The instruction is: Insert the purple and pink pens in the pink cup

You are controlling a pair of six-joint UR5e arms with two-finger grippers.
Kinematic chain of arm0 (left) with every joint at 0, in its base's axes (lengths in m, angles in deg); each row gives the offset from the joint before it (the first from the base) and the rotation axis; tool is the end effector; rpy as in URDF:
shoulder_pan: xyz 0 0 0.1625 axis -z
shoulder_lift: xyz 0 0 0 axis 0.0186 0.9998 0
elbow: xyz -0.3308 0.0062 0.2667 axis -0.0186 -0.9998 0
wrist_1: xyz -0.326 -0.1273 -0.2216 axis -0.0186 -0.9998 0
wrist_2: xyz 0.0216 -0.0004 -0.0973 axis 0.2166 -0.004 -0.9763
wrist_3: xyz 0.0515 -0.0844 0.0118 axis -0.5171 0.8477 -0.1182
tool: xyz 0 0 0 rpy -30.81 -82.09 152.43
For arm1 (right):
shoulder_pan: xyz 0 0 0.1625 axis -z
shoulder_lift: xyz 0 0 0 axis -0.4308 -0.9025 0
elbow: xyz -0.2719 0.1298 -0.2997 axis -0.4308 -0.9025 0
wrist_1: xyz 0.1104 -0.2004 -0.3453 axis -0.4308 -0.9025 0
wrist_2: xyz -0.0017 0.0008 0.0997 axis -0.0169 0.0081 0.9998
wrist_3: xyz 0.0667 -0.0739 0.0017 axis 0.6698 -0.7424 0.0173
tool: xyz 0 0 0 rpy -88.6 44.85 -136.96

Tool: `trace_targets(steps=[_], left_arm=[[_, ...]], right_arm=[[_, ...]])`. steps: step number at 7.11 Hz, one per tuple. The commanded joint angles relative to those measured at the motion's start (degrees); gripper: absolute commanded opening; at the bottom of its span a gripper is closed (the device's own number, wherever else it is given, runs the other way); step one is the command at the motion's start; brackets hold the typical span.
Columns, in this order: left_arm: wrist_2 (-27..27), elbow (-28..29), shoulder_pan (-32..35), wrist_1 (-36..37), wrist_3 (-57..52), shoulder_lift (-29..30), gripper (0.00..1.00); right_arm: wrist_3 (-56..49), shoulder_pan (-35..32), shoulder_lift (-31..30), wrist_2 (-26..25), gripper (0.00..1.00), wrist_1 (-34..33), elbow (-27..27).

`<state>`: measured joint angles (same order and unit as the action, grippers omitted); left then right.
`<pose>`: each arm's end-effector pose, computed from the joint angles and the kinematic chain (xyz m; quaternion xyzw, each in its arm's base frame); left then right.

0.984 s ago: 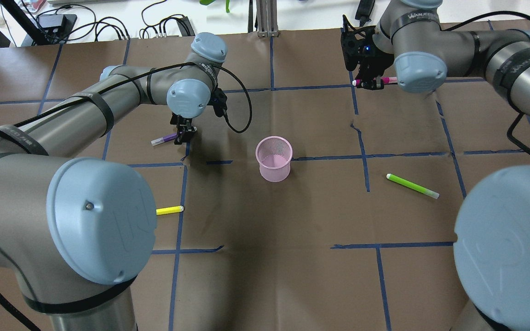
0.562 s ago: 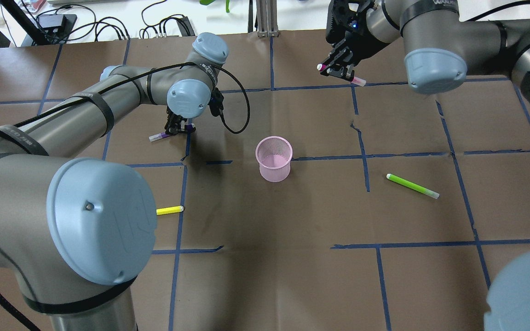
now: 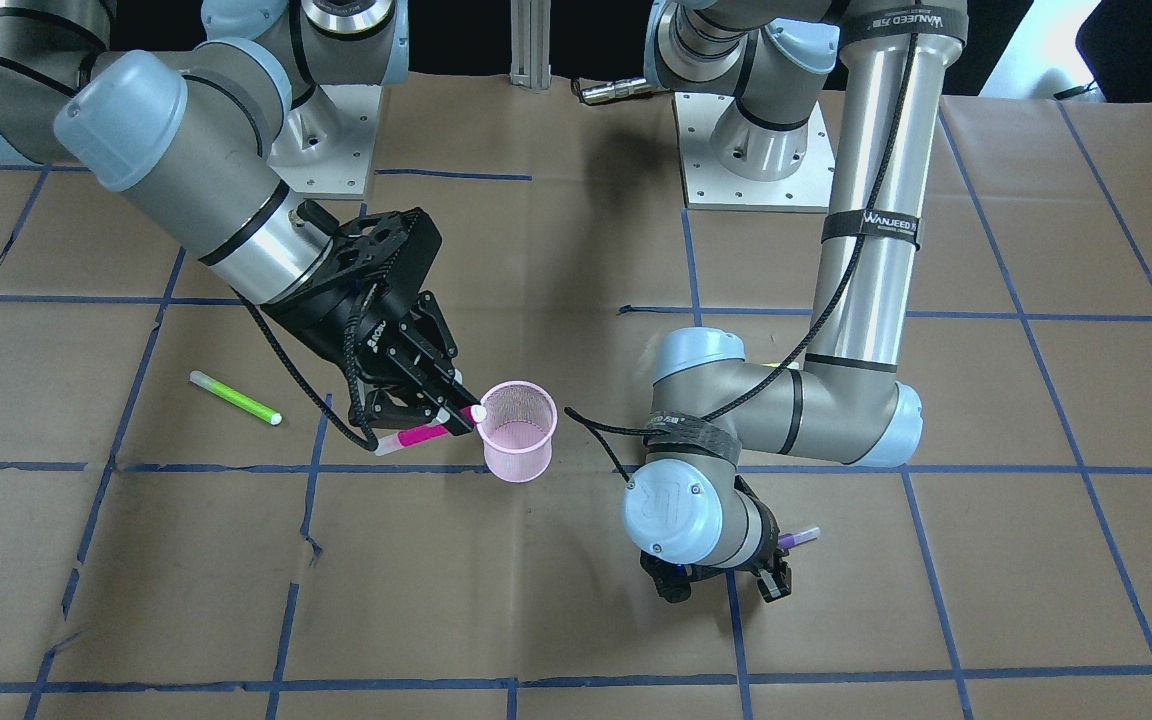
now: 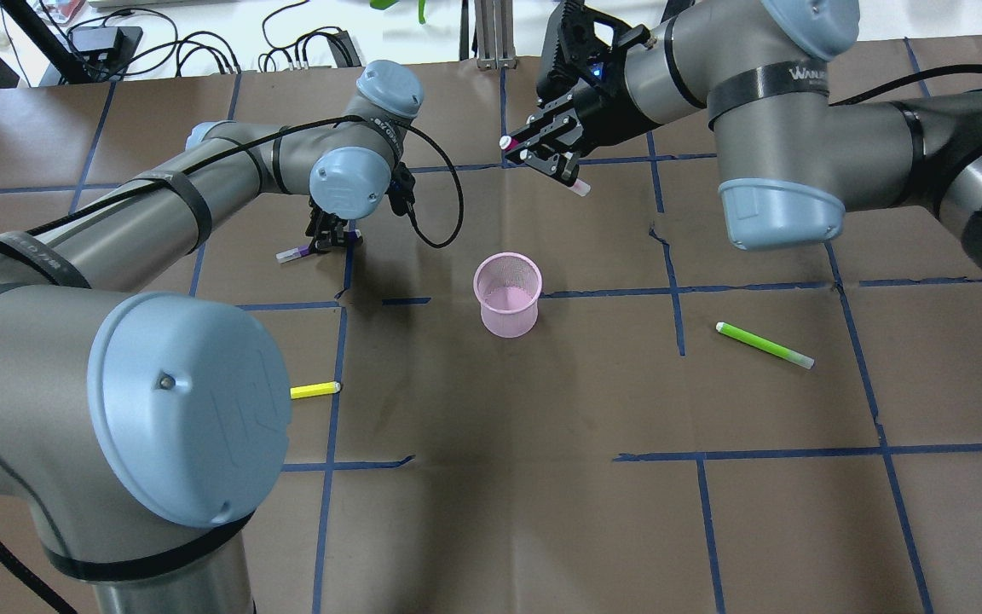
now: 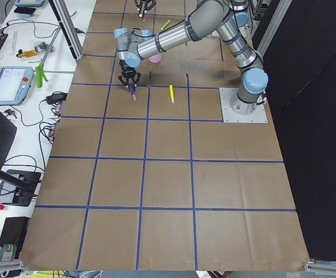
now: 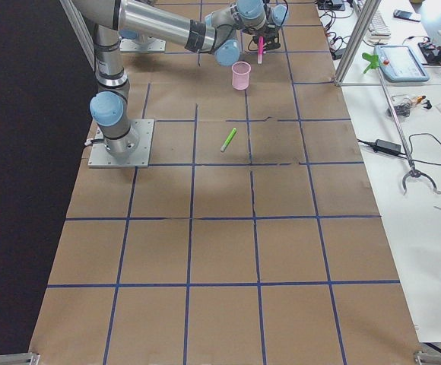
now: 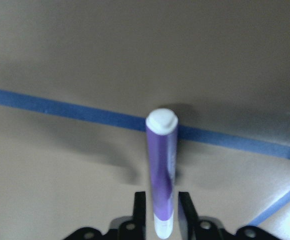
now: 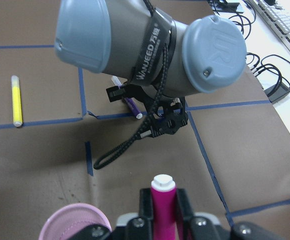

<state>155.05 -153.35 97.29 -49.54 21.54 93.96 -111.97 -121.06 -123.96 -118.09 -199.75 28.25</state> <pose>-0.1805 -0.6747 0.1546 0.5776 0.7598 0.2304 0.1898 0.2503 -0.5433 0.4003 -0.6049 0.6968 -0.3405 0.1807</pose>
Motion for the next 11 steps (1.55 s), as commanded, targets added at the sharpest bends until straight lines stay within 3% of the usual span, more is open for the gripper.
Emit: trace_targets(steps=[1,3,6,9,11], left_arm=[[-0.07,0.01,-0.09,0.24,0.21,0.15,0.38],[-0.07,-0.08,-0.09,0.25,0.21,0.15,0.33],[-0.07,-0.08,-0.09,1.55,-0.49,1.11,0.27],[-0.16,0.01,-0.35,2.27,-2.16,0.85,0.07],[-0.33,0.01,-1.4,2.18,-2.43,-0.2,0.02]], right_arm=[[2.39,-2.63,-0.08,3.04,0.03,-7.83,4.88],[5.97,-2.37,0.71,6.47,0.03,-19.13,10.15],[6.08,-2.19,1.85,6.39,0.04,-24.35,13.69],[6.43,-2.45,4.48,6.21,0.04,-28.23,14.75],[10.02,-2.98,6.94,6.13,0.04,-32.71,14.84]])
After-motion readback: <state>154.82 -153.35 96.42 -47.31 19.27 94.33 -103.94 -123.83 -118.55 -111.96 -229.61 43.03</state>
